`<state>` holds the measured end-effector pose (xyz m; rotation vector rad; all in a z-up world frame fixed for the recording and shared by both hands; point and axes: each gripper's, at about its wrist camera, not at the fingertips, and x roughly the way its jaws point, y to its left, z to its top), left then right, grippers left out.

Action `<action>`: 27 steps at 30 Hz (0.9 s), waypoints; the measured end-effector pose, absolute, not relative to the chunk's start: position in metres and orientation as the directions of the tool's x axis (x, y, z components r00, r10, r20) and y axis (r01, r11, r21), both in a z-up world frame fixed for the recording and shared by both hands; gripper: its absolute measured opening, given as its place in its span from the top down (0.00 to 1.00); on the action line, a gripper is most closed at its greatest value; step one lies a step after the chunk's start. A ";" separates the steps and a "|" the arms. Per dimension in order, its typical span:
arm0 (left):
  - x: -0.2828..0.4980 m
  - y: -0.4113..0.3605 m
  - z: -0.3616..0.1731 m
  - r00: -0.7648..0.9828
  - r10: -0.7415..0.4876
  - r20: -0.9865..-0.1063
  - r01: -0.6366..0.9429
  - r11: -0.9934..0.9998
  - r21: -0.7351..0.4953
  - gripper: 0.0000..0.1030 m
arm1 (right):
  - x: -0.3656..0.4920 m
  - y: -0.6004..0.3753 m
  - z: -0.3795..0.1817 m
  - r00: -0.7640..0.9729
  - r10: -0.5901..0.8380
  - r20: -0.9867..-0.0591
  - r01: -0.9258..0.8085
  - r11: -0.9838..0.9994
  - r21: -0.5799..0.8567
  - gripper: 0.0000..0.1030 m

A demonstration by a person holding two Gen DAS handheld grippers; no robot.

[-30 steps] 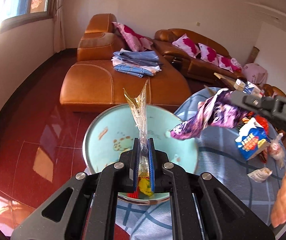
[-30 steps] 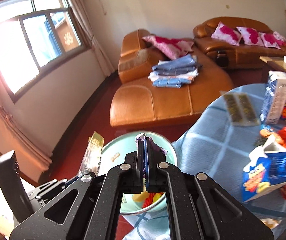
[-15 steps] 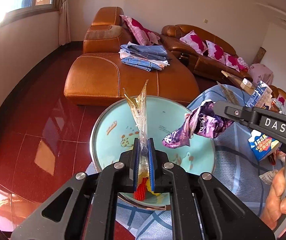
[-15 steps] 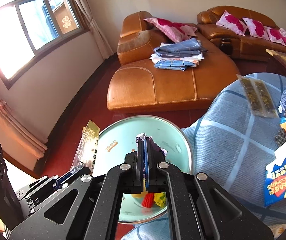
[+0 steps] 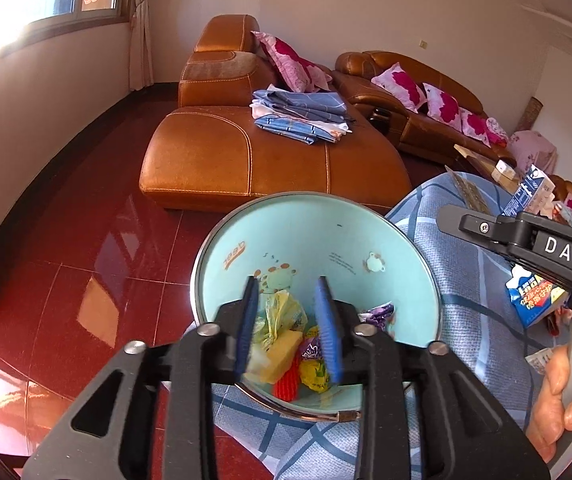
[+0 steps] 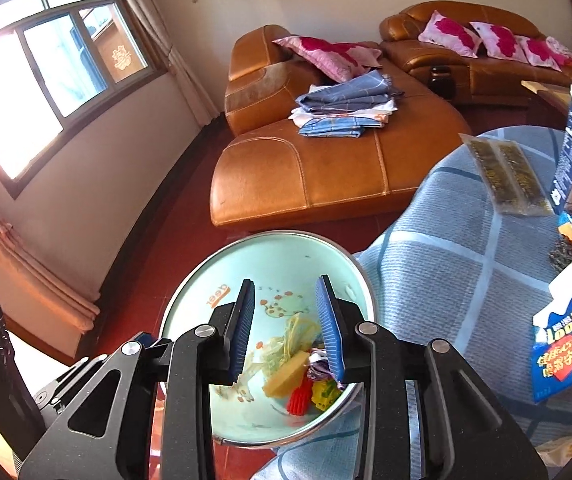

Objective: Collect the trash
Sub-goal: 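Open both grippers to drop the packet and wrapper into the bin, then move both open grippers back over the trash on the table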

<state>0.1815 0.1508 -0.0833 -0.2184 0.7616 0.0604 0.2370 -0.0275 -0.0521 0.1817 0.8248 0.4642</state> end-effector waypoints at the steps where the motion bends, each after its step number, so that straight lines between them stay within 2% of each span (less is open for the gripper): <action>1: 0.181 0.149 -0.082 0.725 -0.023 -0.689 -0.134 0.976 -0.173 0.64 | 0.237 -0.029 -0.052 0.587 0.461 -0.665 -0.322 0.887 0.331 0.68; 7: 0.179 0.144 -0.076 0.731 -0.022 -0.682 -0.133 0.976 -0.174 0.51 | 0.236 -0.039 -0.045 0.602 0.437 -0.668 -0.297 0.899 0.321 0.67; 10: 0.176 0.143 -0.073 0.734 -0.003 -0.679 -0.160 0.971 -0.177 0.34 | 0.233 -0.039 -0.042 0.610 0.418 -0.673 -0.301 0.908 0.292 0.63; 27: 0.160 0.141 -0.065 0.737 0.011 -0.676 -0.185 0.965 -0.187 0.34 | 0.202 -0.040 -0.017 0.676 0.396 -0.622 -0.323 0.917 0.234 0.63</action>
